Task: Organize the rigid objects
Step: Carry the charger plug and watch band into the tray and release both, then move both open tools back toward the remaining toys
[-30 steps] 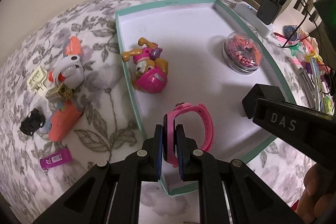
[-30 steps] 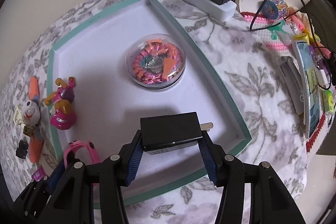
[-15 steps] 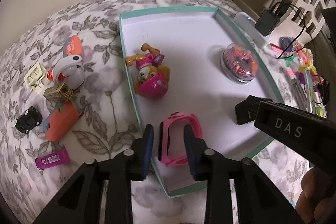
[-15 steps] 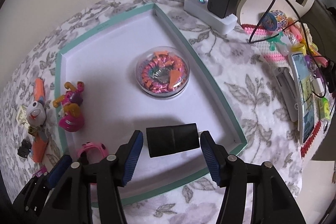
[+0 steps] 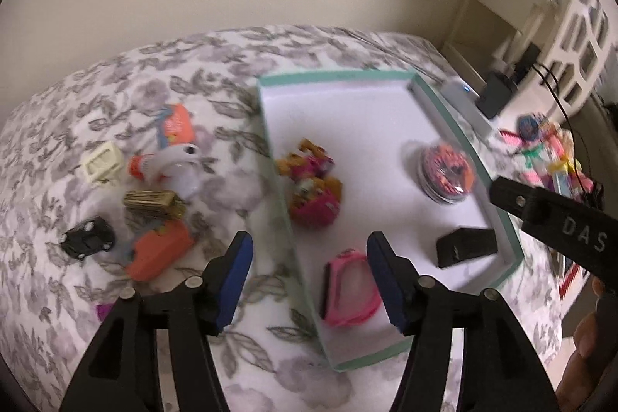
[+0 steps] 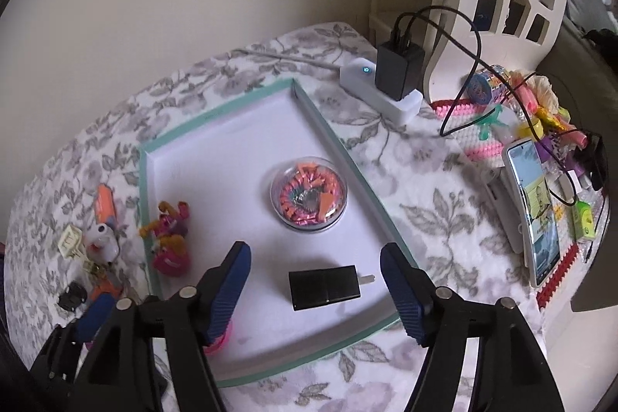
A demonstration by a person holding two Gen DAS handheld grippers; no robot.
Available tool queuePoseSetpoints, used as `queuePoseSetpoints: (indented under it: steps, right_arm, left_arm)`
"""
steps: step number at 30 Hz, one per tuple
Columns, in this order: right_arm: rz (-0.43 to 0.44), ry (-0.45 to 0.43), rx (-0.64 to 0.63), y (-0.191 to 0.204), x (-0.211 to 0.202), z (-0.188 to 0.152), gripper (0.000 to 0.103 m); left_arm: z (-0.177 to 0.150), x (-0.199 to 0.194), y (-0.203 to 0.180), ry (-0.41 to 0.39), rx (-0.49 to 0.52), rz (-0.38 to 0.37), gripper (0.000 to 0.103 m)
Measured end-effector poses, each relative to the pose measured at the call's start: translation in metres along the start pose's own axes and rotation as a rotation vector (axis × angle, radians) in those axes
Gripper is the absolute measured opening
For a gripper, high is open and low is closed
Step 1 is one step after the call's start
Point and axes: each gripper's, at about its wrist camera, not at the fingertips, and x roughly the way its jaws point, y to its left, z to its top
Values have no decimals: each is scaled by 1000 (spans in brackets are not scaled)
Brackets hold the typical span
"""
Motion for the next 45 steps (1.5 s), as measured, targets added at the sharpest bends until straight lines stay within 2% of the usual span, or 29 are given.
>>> queuePoseSetpoints:
  steps: [4, 8, 14, 15, 17, 22, 25, 26, 27, 28, 34, 45]
  right_arm:
    - [6, 12, 2, 0, 4, -1, 74]
    - [3, 18, -15, 5, 7, -4, 77]
    - [12, 24, -54, 15, 13, -7, 78]
    - [11, 22, -64, 18, 14, -8, 80]
    - [18, 19, -70, 20, 15, -9, 93]
    - [27, 6, -81, 24, 15, -10, 94]
    - [27, 6, -81, 25, 15, -10, 100]
    - [29, 4, -82, 25, 15, -10, 102]
    - [31, 0, -83, 26, 14, -10, 103]
    - [31, -2, -85, 26, 14, -10, 103]
    - [36, -4, -102, 29, 15, -11, 103]
    - [71, -12, -134, 42, 12, -13, 103]
  left_arm:
    - [3, 0, 25, 11, -90, 32, 63]
    - [3, -4, 42, -5, -129, 93, 63]
    - [4, -5, 61, -5, -193, 115, 65]
    - [4, -5, 63, -6, -197, 130, 66]
    - [3, -4, 64, -6, -196, 145, 66]
    - [2, -2, 65, -3, -182, 169, 67]
    - [2, -4, 67, -10, -185, 182, 67]
    - [2, -4, 69, -14, -190, 185, 71]
    - [1, -5, 71, -20, -199, 186, 86]
    - [1, -6, 72, -28, -206, 187, 96]
    - [2, -11, 83, -66, -249, 210, 98]
    - [2, -22, 110, -102, -353, 171, 98]
